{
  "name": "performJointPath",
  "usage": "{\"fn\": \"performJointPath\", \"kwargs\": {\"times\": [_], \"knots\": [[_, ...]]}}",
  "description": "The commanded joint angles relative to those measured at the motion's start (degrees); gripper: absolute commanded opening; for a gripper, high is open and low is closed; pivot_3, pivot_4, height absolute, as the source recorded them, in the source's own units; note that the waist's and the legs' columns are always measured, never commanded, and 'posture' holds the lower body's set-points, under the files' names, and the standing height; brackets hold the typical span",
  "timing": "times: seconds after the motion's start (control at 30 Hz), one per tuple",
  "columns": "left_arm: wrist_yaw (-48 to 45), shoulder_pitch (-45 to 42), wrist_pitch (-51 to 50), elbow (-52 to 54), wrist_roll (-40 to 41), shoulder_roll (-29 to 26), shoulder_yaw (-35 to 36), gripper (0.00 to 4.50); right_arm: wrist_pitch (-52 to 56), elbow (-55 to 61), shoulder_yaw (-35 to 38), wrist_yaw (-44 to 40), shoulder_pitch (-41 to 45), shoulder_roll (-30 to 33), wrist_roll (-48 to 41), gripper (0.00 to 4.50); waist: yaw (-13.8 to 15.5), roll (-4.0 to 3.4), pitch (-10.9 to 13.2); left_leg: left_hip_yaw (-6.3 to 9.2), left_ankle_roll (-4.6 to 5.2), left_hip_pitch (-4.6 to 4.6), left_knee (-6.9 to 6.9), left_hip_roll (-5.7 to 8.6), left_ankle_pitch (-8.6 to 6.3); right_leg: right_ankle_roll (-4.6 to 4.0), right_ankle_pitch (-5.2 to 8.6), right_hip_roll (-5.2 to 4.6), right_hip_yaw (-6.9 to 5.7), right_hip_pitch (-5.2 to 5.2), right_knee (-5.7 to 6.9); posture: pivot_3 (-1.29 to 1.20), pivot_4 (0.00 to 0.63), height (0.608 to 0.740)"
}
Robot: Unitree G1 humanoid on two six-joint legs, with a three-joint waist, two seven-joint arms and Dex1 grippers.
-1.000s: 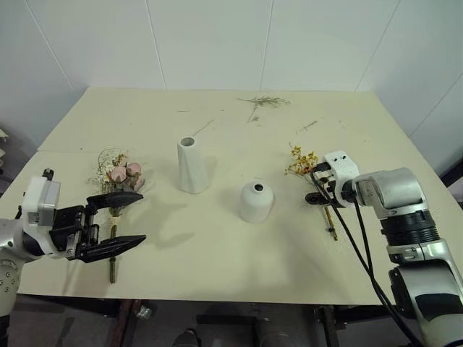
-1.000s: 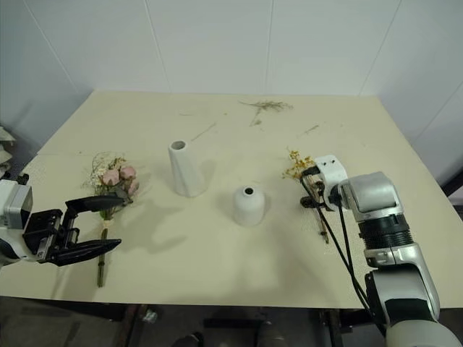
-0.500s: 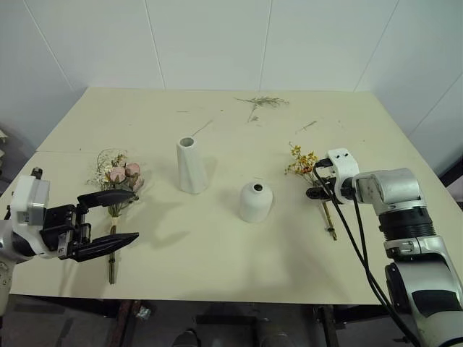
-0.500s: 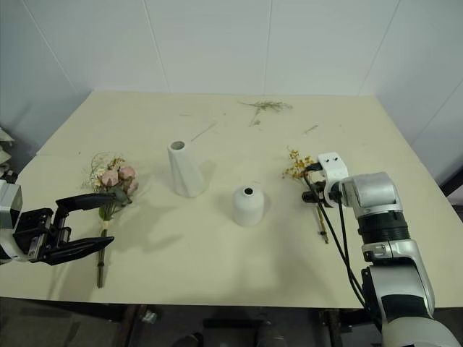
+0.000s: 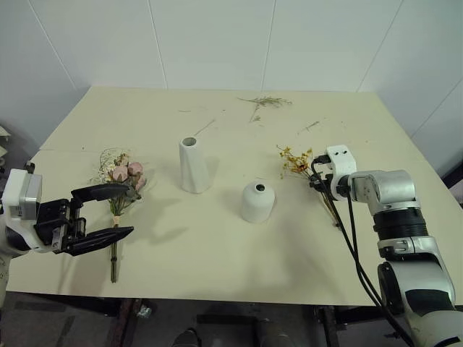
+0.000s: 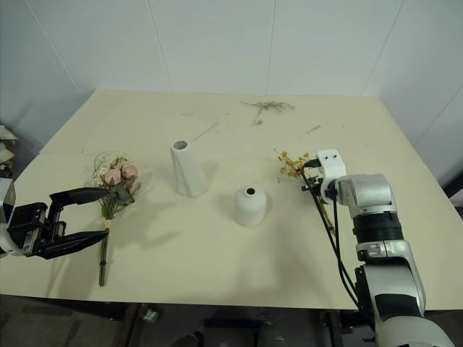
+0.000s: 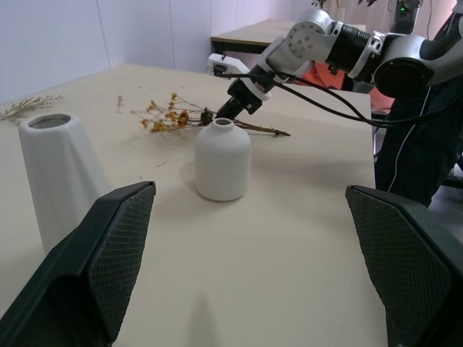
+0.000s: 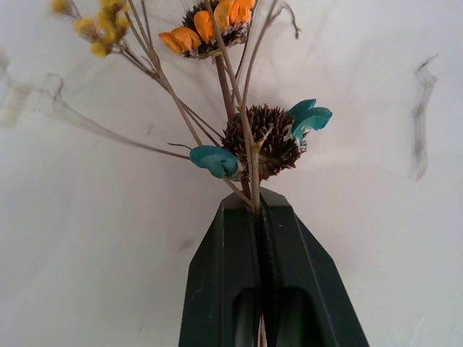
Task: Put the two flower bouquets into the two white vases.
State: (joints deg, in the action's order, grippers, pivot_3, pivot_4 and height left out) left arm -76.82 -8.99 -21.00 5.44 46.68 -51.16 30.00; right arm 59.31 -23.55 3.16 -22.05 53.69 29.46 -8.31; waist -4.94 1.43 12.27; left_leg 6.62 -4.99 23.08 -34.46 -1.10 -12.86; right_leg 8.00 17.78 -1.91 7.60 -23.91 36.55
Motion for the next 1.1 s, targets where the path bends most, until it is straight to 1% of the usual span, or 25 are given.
{"fn": "performJointPath", "kwargs": {"times": [0.03,0.1,0.13,0.2,0.3,0.37,0.43,0.5,0.63,0.8,0.93,1.1], "knots": [[-0.97,-3.06,1.1,-2.37,-0.8,-0.3,-1.67,4.5,-12.17,4.33,4.19,4.61,0.0,-1.05,0.73,0.02,-0.07,0.0,0.0,-0.01,0.0,0.0,0.05,0.0,0.0,0.01,-0.01,0.0,0.01,-0.03,0.0,0.0,0.15,0.74],[-1.54,-4.77,1.26,-3.78,-1.07,-0.37,-2.83,4.5,-16.93,5.37,6.15,6.66,-0.28,-2.54,0.24,0.02,-0.12,0.0,0.0,-0.01,0.0,-0.02,0.15,-0.01,0.0,0.01,-0.01,0.01,0.0,-0.06,0.02,0.0,0.15,0.74],[-1.92,-6.09,1.31,-4.71,-1.31,-0.3,-3.85,4.5,-22.15,6.69,7.01,7.58,-0.89,-3.76,0.1,0.02,-0.14,0.0,0.0,-0.01,0.0,-0.01,0.19,-0.02,0.0,0.01,-0.01,0.01,0.0,-0.09,0.04,0.0,0.15,0.74],[-2.58,-8.01,1.36,-6.08,-1.68,-0.22,-5.43,4.5,-29.27,8.81,7.53,8.68,-2.02,-5.43,0.32,0.02,-0.14,0.0,0.0,-0.01,0.0,0.0,0.26,-0.03,0.0,0.01,-0.01,0.0,0.0,-0.14,0.06,0.0,0.15,0.74],[-3.42,-9.61,1.52,-7.36,-2.12,-0.11,-6.75,4.5,-35.16,10.39,7.63,9.47,-3.18,-7.19,0.38,0.02,-0.13,-0.01,0.0,-0.01,-0.01,0.01,0.34,-0.04,0.0,0.01,0.0,0.0,0.0,-0.15,0.04,0.0,0.15,0.74],[-4.0,-10.81,1.69,-8.42,-2.52,0.04,-7.51,4.5,-40.06,12.53,7.28,10.5,-4.16,-9.44,0.33,0.02,-0.1,0.0,0.0,-0.01,-0.01,0.01,0.35,-0.03,0.0,0.01,0.0,0.0,0.0,-0.16,0.03,0.0,0.15,0.74],[-4.28,-11.61,1.55,-8.81,-2.47,0.14,-8.04,4.5,-45.66,15.36,6.05,9.86,-5.0,-11.93,-0.14,0.02,-0.12,0.0,0.0,-0.01,-0.01,0.01,0.36,-0.05,0.0,0.0,0.0,0.0,0.0,-0.19,0.09,0.0,0.15,0.74],[-4.21,-11.64,1.33,-8.54,-2.37,0.22,-8.09,4.5,-48.91,17.28,5.16,8.54,-5.59,-13.47,-0.74,0.02,-0.31,-0.01,0.0,-0.01,-0.02,0.01,0.35,-0.06,0.01,-0.01,0.01,0.01,0.0,-0.22,0.19,0.0,0.15,0.74],[-4.03,-11.07,1.12,-7.89,-2.33,0.76,-8.37,4.5,-52.0,22.23,1.69,6.26,-6.43,-17.96,-2.57,0.02,-0.29,-0.01,0.0,0.0,-0.08,0.01,0.34,-0.06,0.05,-0.05,0.03,0.01,0.0,-0.3,0.37,0.0,0.15,0.74],[-3.15,-10.37,0.52,-6.28,-1.98,1.57,-8.49,4.5,-52.0,26.43,-1.42,5.9,-6.25,-22.5,-3.71,0.02,-0.52,-0.01,0.0,0.01,-0.21,-0.01,0.33,-0.08,0.13,-0.1,0.05,0.04,0.01,-0.39,0.6,0.0,0.15,0.74],[-3.01,-10.92,0.18,-6.55,-2.09,1.53,-8.76,4.5,-50.36,30.89,-3.72,4.63,-8.02,-24.13,-5.23,0.02,-0.24,0.0,0.0,0.02,-0.23,0.0,0.33,-0.08,0.14,-0.14,0.07,0.04,0.0,-0.44,0.69,0.0,0.15,0.74],[-3.2,-11.25,-0.29,-6.67,-1.99,1.26,-8.89,4.5,-47.49,36.49,-4.7,3.75,-11.06,-23.76,-7.06,0.02,0.03,0.0,0.0,0.03,-0.23,0.01,0.33,-0.08,0.14,-0.19,0.1,0.05,0.0,-0.48,0.75,0.0,0.15,0.74]]}}
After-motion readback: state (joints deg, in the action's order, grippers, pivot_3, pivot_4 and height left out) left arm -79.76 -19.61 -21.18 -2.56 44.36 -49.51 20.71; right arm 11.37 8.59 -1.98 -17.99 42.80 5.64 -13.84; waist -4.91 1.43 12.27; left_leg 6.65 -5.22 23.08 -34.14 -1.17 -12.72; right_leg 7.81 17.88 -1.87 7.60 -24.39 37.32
